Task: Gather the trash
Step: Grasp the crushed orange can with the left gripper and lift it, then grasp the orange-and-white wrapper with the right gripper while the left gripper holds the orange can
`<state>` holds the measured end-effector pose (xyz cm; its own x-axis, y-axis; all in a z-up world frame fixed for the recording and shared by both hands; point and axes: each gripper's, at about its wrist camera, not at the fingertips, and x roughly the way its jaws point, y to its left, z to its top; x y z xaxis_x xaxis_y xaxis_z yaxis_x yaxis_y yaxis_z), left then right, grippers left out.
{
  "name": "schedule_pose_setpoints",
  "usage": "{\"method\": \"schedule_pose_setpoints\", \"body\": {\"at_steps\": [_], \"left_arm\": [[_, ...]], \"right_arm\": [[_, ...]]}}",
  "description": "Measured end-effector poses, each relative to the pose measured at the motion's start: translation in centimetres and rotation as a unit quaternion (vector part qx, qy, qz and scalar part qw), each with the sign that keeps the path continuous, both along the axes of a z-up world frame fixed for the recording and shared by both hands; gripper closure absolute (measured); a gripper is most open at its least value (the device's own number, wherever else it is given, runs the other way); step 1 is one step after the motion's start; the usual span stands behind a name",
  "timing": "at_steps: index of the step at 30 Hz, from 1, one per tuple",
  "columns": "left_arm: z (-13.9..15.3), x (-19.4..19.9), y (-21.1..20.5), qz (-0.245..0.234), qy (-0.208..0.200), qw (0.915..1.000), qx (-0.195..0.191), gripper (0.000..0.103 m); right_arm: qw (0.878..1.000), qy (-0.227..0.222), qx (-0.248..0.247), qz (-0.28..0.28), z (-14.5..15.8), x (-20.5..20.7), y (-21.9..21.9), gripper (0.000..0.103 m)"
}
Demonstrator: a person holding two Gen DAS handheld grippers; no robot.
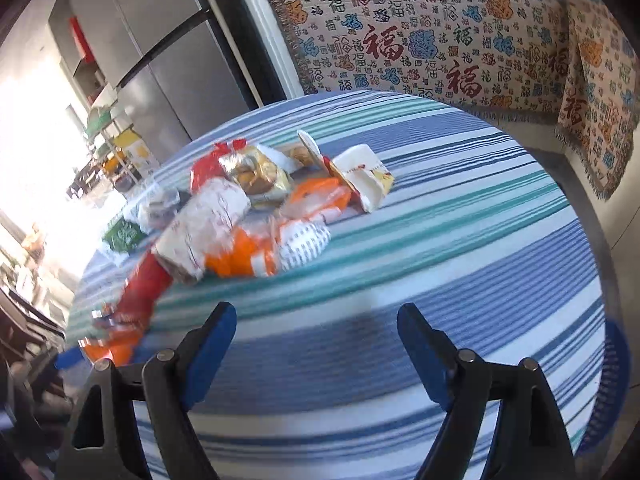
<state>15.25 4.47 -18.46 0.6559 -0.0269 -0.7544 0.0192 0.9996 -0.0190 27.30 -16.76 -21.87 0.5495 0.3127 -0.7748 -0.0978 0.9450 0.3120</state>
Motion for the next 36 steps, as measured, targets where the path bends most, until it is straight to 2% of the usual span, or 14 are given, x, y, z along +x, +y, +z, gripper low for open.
{"method": "schedule_pose_setpoints", "body": {"at_steps": [3, 6, 8, 10, 11, 12, 15, 17, 22, 25, 28, 31, 34, 36], "left_arm": [[-0.1, -0.1, 0.1, 0.001, 0.002, 1.0, -0.005, 0.035], [0.0, -0.1, 0.2, 0.001, 0.003, 1.0, -0.007, 0.035], [-0.1, -0.1, 0.3, 0.001, 0.006, 0.9999, -0.011, 0.034], [0.0, 0.0, 0.5, 0.0, 0.012, 0.9998, -0.015, 0.034], [0.0, 0.1, 0.6, 0.0, 0.015, 0.9997, -0.019, 0.034], [0.0, 0.1, 0.7, 0.0, 0.02, 0.9996, -0.023, 0.034], [0.2, -0.1, 0.9, -0.004, 0.03, 0.9989, -0.035, 0.034], [0.3, -0.2, 1.0, -0.007, 0.037, 0.9985, -0.04, 0.034], [0.1, -0.7, 1.4, -0.006, 0.064, 0.9973, -0.036, 0.033], [-0.2, -1.3, 2.1, 0.006, 0.076, 0.9965, -0.033, 0.028], [-0.5, -2.0, 3.2, 0.02, 0.083, 0.9952, -0.048, 0.024], [-0.4, -2.6, 4.2, 0.022, 0.078, 0.9939, -0.074, 0.014], [0.1, -2.4, 4.0, 0.011, 0.059, 0.995, -0.079, 0.007], [0.4, -2.2, 3.7, -0.001, 0.048, 0.9947, -0.09, 0.005]], "right_arm": [[0.997, 0.021, 0.031, -0.067, -0.5, 2.9, 0.5, 0.018], [0.995, 0.065, 0.027, -0.074, -2.1, 5.2, 1.5, 0.019], [0.997, 0.066, -0.02, -0.037, -1.7, 5.6, 2.8, 0.019], [0.996, 0.073, -0.053, 0.02, -1.6, 5.2, 3.8, 0.028], [0.994, 0.073, -0.071, 0.042, -1.3, 4.8, 3.9, 0.028], [0.991, 0.075, -0.094, 0.058, -0.8, 4.5, 3.8, 0.028], [0.979, 0.082, -0.164, 0.094, 0.4, 3.1, 2.7, 0.036], [0.973, 0.087, -0.186, 0.103, 0.8, 2.1, 1.3, 0.036], [0.984, 0.059, -0.151, 0.072, 1.6, -1.1, -2.9, 0.034], [0.99, 0.044, -0.118, 0.059, 0.7, -3.3, -3.8, 0.034], [0.992, 0.024, -0.105, 0.063, -0.4, -5.6, -3.7, 0.034], [0.991, 0.009, -0.113, 0.07, -1.0, -6.6, -3.1, 0.032], [0.989, 0.006, -0.125, 0.084, -1.1, -6.6, -2.5, 0.027], [0.987, -0.001, -0.132, 0.088, -1.2, -6.6, -2.4, 0.027]]}}
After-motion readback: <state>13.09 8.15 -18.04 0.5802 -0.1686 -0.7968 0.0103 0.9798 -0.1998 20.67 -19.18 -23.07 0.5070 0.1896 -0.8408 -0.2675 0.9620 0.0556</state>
